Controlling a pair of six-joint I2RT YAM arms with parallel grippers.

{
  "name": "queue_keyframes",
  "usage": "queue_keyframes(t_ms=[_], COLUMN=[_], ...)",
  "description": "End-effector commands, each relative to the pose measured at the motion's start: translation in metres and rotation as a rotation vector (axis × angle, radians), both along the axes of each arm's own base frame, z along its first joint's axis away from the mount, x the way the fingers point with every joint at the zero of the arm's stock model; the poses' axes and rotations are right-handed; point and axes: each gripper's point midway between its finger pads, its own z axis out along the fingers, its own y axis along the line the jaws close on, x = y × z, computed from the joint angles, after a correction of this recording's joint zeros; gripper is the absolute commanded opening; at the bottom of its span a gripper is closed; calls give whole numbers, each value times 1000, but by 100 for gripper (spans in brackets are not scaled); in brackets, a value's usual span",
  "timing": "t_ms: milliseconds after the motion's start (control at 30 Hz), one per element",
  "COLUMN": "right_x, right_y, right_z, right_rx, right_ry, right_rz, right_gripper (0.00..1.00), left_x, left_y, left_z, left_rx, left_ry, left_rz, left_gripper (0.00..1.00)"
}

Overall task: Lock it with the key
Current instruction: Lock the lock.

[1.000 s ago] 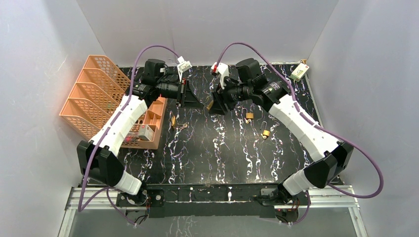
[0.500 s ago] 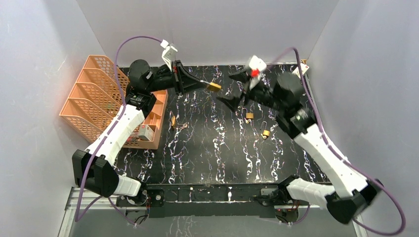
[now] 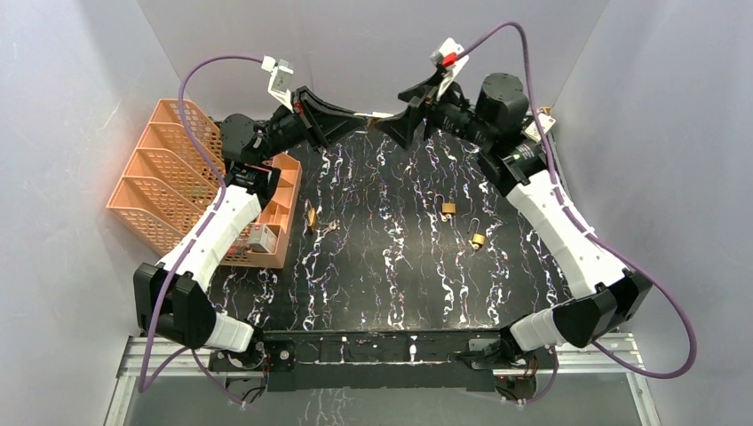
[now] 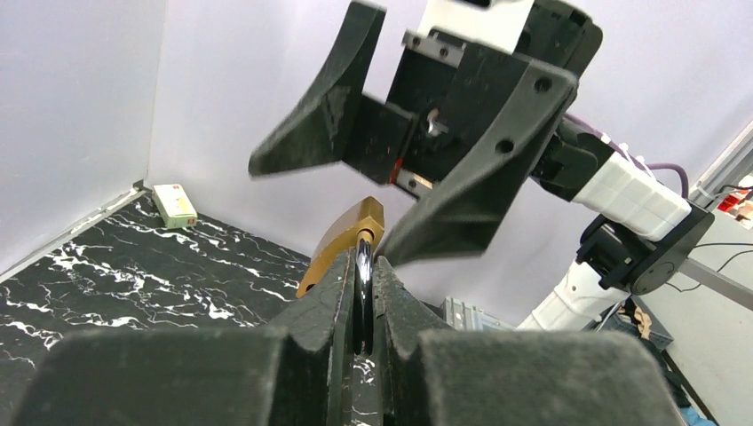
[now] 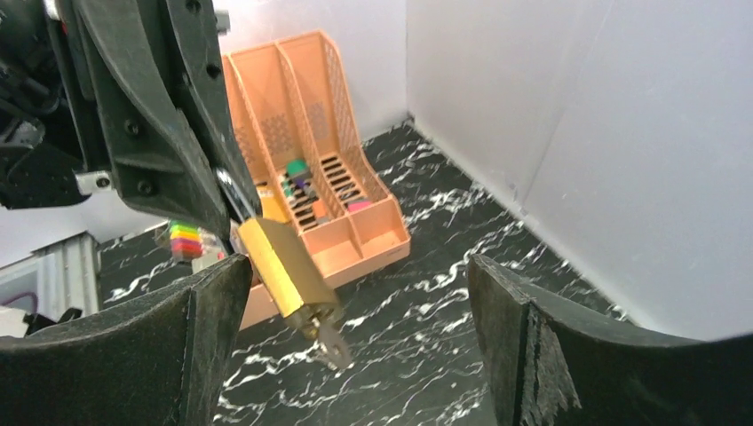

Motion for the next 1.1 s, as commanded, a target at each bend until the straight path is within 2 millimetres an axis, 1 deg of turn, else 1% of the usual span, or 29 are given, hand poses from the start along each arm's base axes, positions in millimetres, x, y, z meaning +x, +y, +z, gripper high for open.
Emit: queue_keyframes(t_ms=[0, 33, 67, 100, 233, 300, 400, 433, 567, 667, 867, 1067], right_x=[-12, -22, -27, -33, -45, -49, -54, -55, -60, -61, -60, -55], right_y=[2, 4, 4, 5, 9, 5, 1, 0, -3, -2, 1, 5], right_z=[-2, 0, -4, -3, -5, 0, 8, 11, 13, 11, 11, 14], right_rx=[15, 26, 25, 26, 11, 29, 50, 60, 79, 79, 83, 96], right_ry=[0, -49, -72, -94, -122, -143, -170, -177, -146, -129, -102, -90], right_rz=[9, 57, 84, 110, 234, 274, 312, 324, 379, 392, 417, 437], right_gripper=[98, 99, 98, 98, 99, 98, 93, 91, 83, 80, 79, 83], left_x=[-17, -20, -21, -21, -23, -24, -25, -25, -25, -25, -26, -28], left_y=[8, 8, 9, 9, 10, 9, 10, 10, 11, 13, 14, 14], left_z=[37, 38, 39, 40, 45, 47, 47, 48, 47, 47, 48, 52], left_rx=[-63, -63, -60, -56, -50, -51, -50, -50, -51, -54, -57, -61], left_ry=[-128, -133, -139, -145, -159, -161, -168, -169, -165, -166, -170, -181], left_rz=[13, 13, 15, 20, 17, 11, 13, 16, 23, 35, 42, 40], left_gripper=[0, 0, 0, 0, 0, 0, 0, 0, 0, 0, 0, 0])
